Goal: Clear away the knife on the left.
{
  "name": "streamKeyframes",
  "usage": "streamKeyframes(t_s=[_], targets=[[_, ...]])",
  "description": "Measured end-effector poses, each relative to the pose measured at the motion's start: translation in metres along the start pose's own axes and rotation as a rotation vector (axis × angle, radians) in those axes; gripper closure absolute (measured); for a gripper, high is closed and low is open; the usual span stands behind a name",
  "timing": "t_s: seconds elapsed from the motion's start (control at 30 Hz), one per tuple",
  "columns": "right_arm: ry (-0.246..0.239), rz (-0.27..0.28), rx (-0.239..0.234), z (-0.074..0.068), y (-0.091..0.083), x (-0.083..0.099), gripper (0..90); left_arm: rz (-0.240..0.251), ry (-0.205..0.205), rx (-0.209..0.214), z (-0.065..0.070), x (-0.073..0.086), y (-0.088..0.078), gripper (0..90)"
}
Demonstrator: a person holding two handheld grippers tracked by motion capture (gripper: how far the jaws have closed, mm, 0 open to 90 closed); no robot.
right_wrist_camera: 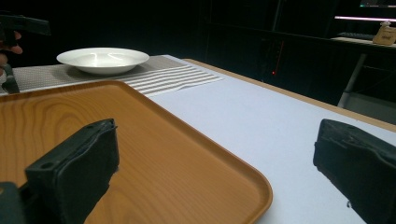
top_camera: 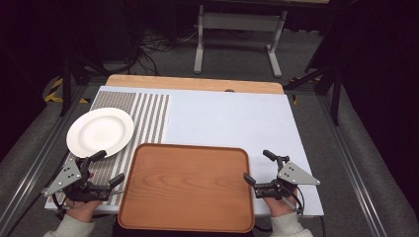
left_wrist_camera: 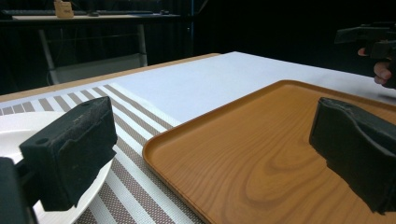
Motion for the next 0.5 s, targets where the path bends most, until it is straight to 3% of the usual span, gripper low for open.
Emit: streamKeyframes(t_s=[0.17, 0.37, 0.5], targets=[[0.000, -0.011, -0.010, -0.0009, 0.0010, 0.0016, 1.3, 0.013, -0.043, 0.023, -0.0013, 0.0000, -0.0009, 1.2], [0.003, -0.014, -0.019, -0.0033, 0.0008, 0.0015, 1.3, 0.009, -0.033, 0.031, -0.0045, -0.0032, -0.0052, 1.2], [0.008, -0.011, -0.018, -0.0034, 0.0002, 0.0010, 1.3, 0.005, -0.054, 0.029, -0.0060, -0.0020, -0.0046, 1.5]])
Point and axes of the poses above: each handheld gripper's, and its own axes: y roughly forward along the jaws, x roughly out of its underside, z roughly to its right, the point moved 7 cm from there along y, roughly forward along the jaws, and after that the axes turned 3 degrees about z, right-handed, at the moved point
